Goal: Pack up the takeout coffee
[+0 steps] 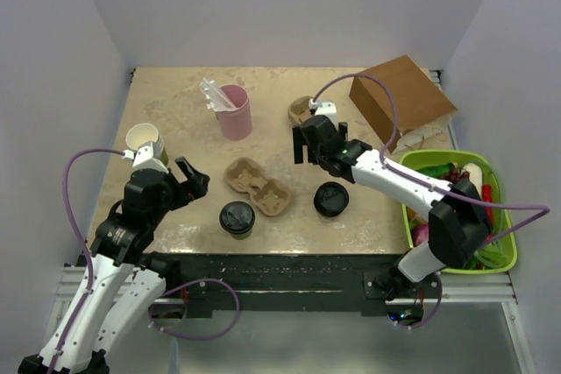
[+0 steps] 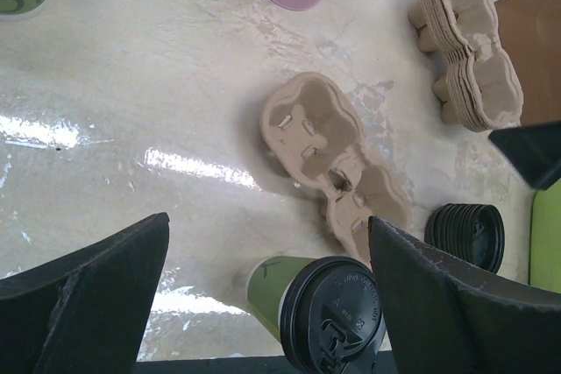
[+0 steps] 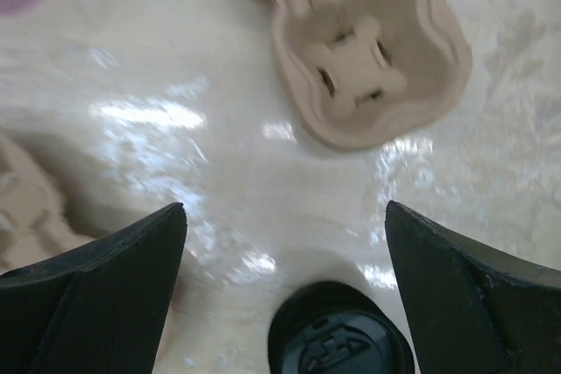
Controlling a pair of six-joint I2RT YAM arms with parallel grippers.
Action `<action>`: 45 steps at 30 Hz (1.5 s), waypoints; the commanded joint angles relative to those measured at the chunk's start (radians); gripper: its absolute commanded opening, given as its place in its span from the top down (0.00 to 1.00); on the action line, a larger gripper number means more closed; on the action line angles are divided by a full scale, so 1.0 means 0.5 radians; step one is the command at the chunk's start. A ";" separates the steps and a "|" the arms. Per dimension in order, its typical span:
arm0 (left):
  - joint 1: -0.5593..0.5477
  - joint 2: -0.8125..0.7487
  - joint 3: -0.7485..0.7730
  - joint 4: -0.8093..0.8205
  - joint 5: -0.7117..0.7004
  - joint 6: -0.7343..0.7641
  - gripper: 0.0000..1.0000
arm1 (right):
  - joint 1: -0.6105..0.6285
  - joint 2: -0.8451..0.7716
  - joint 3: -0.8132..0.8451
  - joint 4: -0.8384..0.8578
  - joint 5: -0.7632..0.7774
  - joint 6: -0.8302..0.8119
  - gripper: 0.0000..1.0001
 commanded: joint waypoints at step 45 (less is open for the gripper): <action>-0.004 0.063 0.029 0.026 -0.077 -0.012 0.00 | -1.363 -0.195 0.063 0.129 -0.392 0.222 0.02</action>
